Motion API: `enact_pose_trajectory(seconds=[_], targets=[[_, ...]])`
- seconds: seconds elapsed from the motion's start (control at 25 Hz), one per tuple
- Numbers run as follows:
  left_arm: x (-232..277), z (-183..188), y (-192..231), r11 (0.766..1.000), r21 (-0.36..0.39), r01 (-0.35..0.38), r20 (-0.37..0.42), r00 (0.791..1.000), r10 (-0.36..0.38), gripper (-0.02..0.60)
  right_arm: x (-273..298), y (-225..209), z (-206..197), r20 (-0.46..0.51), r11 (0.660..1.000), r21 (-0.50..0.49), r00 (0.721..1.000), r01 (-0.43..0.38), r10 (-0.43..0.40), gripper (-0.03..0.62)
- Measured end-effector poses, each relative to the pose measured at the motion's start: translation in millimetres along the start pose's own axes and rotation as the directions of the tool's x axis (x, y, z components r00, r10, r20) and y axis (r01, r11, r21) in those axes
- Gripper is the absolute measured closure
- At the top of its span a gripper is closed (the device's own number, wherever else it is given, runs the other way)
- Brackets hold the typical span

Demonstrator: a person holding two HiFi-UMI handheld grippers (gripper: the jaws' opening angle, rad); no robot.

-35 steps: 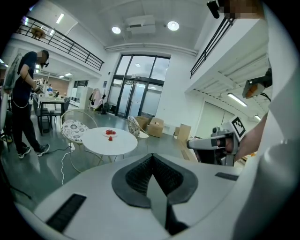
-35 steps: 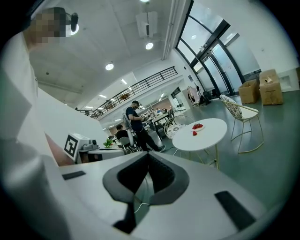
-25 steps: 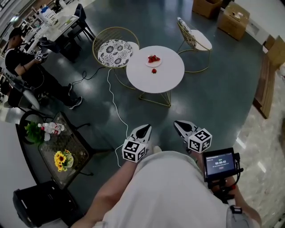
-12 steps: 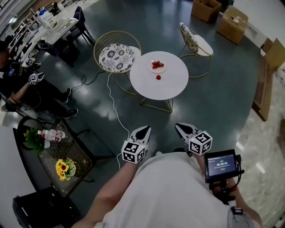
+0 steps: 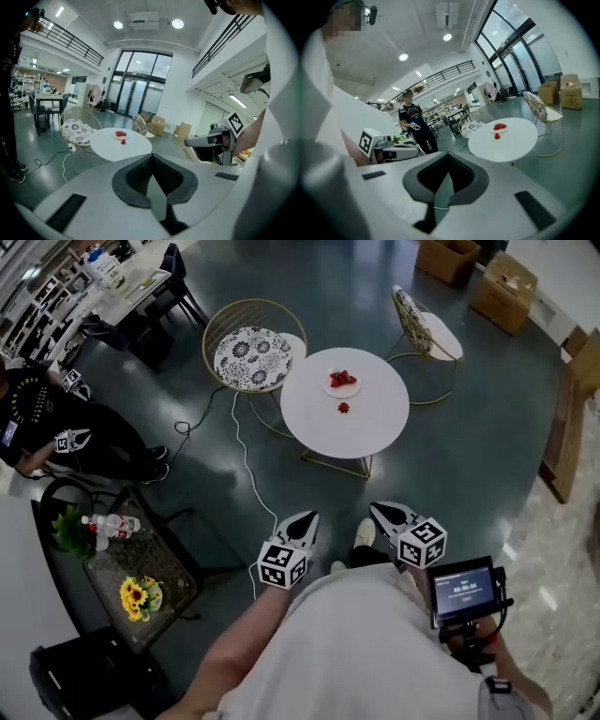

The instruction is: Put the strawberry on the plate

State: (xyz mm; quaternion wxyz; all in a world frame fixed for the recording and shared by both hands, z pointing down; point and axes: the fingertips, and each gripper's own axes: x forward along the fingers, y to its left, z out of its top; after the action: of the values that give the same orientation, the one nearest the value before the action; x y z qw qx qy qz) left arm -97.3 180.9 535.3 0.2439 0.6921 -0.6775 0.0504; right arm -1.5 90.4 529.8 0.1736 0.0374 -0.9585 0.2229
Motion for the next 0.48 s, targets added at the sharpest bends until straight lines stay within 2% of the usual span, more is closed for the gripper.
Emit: enact_pose_trajectory(seconds=[0.48], targets=[[89.0,46.3,27.3,1.0,0.005,-0.023,-0.014,1.0,0.023,0.575,31.5,-85.5,51.0,0.018,1.0,0.002,1.0,-0.013,0.013,0.588]])
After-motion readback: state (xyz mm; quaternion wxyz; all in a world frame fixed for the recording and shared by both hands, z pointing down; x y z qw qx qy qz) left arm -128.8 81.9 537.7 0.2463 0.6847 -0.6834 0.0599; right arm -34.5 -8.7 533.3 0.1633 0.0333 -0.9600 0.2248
